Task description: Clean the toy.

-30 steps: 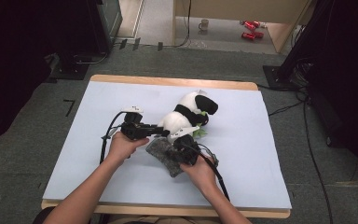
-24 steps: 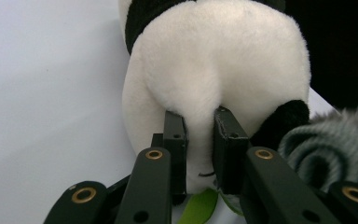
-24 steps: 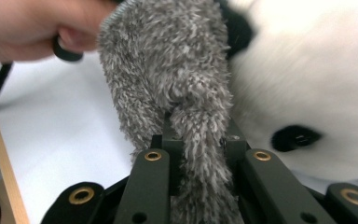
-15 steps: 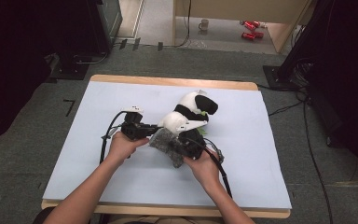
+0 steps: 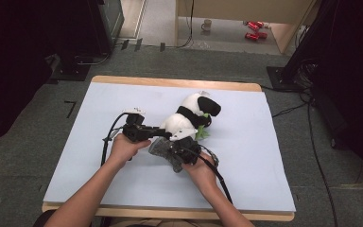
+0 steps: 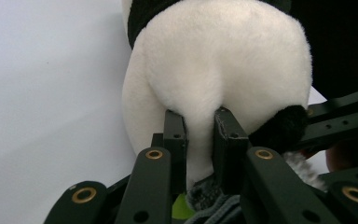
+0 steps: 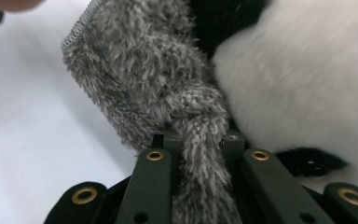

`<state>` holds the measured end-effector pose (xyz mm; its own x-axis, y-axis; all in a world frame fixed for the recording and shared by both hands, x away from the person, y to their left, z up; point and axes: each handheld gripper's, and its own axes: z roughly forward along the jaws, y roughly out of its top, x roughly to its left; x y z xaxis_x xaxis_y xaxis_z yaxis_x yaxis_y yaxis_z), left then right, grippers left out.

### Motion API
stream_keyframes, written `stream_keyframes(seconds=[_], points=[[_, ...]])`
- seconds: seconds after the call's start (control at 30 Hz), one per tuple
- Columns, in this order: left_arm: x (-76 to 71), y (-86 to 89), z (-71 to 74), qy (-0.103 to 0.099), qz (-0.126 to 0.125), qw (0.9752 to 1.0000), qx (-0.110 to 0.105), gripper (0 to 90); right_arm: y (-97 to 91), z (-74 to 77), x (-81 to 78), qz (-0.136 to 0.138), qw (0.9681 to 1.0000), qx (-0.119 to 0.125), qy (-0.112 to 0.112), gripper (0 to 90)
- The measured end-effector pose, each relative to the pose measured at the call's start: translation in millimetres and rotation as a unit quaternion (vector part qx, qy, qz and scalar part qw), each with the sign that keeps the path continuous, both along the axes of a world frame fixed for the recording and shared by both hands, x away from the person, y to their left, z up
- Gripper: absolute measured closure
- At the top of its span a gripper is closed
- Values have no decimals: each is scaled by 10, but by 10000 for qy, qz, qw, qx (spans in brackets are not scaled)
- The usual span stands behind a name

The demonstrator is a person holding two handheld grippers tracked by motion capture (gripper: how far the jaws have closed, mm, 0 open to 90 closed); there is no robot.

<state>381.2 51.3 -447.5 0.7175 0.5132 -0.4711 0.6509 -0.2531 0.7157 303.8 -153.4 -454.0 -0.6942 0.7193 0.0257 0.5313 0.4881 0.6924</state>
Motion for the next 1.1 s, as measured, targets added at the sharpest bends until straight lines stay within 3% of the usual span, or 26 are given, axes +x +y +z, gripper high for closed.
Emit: stream_keyframes(seconds=[0.2, 0.33, 0.47, 0.63, 0.87, 1.0, 1.1], points=[[-6, -7, 10, -49, -10, 10000, 36, 776, -11, -91, 26, 13, 9999, -3, 127, 798], [-16, -21, 35, -147, 3, 9999, 66, 779, -32, -192, 67, -16, 9990, -24, 437, 795], [-14, -27, 46, -185, -22, 9998, 33, 784, -86, -224, 115, -101, 9970, 197, 743, 792], [-9, -7, 95, -273, -9, 9996, -36, 786, -105, -145, 108, -37, 9963, 221, 834, 791], [6, 74, 186, -464, 90, 9989, -74, 790, -176, 140, 63, 201, 9963, 449, 709, 790], [19, 137, 215, -565, 157, 9983, -74, 790, -286, 309, 70, 263, 9957, 566, 691, 789], [34, 194, 232, -629, 222, 9978, 3, 790, -431, 400, 90, 159, 9959, 592, 659, 789]])
